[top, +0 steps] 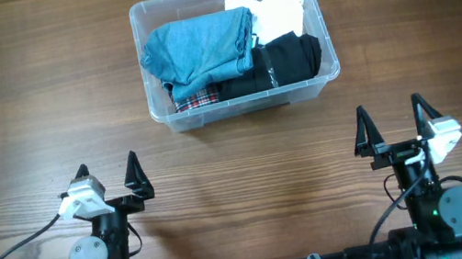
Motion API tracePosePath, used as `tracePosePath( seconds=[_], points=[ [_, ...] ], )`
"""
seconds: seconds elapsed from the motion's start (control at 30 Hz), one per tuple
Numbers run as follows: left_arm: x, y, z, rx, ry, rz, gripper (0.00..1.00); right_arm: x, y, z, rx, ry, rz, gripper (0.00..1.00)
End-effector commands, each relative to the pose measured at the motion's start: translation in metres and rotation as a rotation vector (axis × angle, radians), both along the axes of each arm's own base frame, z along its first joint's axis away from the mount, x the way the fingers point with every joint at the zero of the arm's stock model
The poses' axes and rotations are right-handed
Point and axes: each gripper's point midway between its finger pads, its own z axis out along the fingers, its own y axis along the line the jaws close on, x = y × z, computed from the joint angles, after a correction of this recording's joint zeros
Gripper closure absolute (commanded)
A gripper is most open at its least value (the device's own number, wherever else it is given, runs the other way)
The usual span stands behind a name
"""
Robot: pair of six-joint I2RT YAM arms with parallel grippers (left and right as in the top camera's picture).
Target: Pack container
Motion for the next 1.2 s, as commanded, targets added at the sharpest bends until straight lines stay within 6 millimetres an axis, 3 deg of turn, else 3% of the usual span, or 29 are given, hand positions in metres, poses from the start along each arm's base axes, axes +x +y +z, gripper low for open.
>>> tracePosePath(
  seconds=[0.0, 0.23, 0.5, 1.17],
  points=[
    [0.0, 0.001, -0.001, 0.008, -0.002, 0.001, 0.0, 0.003, 0.001, -0.019, -0.034, 0.011, 0.007, 0.0],
    [0.0, 0.001, -0.001, 0.008, -0.002, 0.001, 0.0, 0.01, -0.006, -0.058, -0.041, 0.098, -0.022, 0.0],
    [0.0, 0.001, -0.001, 0.008, -0.002, 0.001, 0.0, 0.01, -0.007, -0.058, -0.178, 0.086, -0.03, 0.0],
    [0.0, 0.001, -0.001, 0.008, -0.002, 0.001, 0.0, 0.01, -0.007, -0.059, -0.156, 0.093, -0.028, 0.0]
  ],
)
